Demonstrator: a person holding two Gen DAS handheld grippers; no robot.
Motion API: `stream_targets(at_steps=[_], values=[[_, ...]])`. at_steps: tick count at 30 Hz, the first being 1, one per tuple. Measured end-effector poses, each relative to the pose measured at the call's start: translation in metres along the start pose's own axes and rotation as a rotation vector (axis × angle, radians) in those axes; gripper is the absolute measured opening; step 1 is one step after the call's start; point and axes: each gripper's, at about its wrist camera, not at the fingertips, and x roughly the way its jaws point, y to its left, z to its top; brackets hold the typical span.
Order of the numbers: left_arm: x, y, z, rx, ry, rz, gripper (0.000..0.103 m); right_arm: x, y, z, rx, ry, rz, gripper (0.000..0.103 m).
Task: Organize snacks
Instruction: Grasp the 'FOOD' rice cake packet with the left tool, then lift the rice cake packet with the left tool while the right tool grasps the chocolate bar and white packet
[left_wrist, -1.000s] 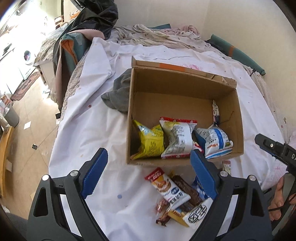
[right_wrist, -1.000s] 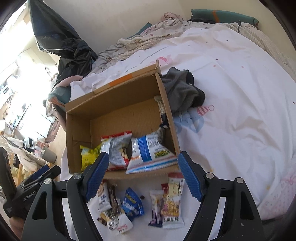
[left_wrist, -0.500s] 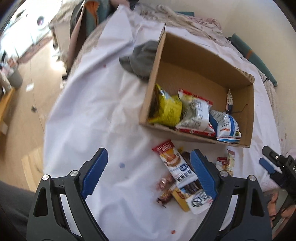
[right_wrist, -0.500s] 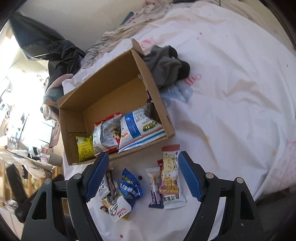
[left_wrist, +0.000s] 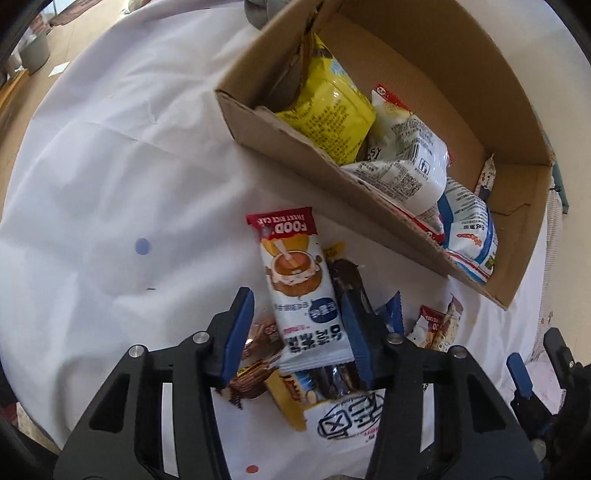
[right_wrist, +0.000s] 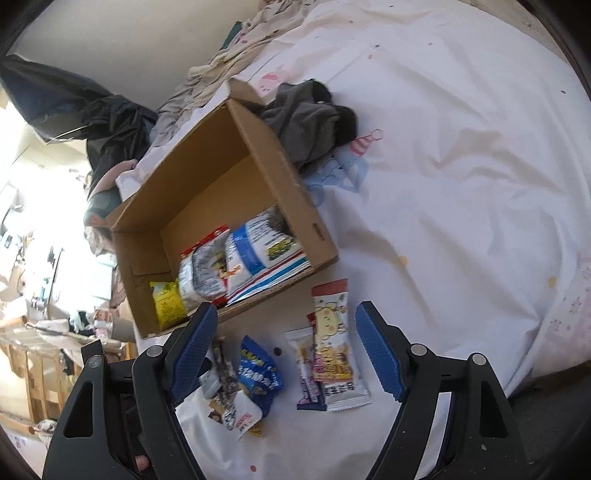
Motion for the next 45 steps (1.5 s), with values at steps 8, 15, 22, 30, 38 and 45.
stream_targets(at_steps=[8, 15, 22, 30, 38, 45], values=[[0.000, -0.010, 0.003, 0.067, 0.000, 0.027, 0.027, 0.014, -0.010, 0.003, 0.091, 0.066, 0.061, 0.080], [-0.040, -0.008, 0.002, 0.272, -0.010, 0.077, 0.027, 0.023, 0.000, -0.002, 0.049, 0.104, 0.065, 0.080], [-0.089, 0.018, -0.003, 0.370, -0.068, 0.099, 0.027, 0.044, 0.043, -0.027, -0.159, 0.196, 0.042, 0.080], [-0.090, 0.040, 0.003, 0.282, -0.103, 0.076, 0.027, 0.083, 0.109, -0.090, -0.598, 0.270, -0.116, 0.088], [-0.092, 0.036, 0.005, 0.279, -0.118, 0.062, 0.027, 0.115, 0.138, -0.136, -0.899, 0.293, -0.249, 0.088], [-0.097, 0.039, 0.008, 0.251, -0.122, 0.028, 0.027, 0.129, 0.140, -0.141, -0.949, 0.285, -0.285, 0.086]])
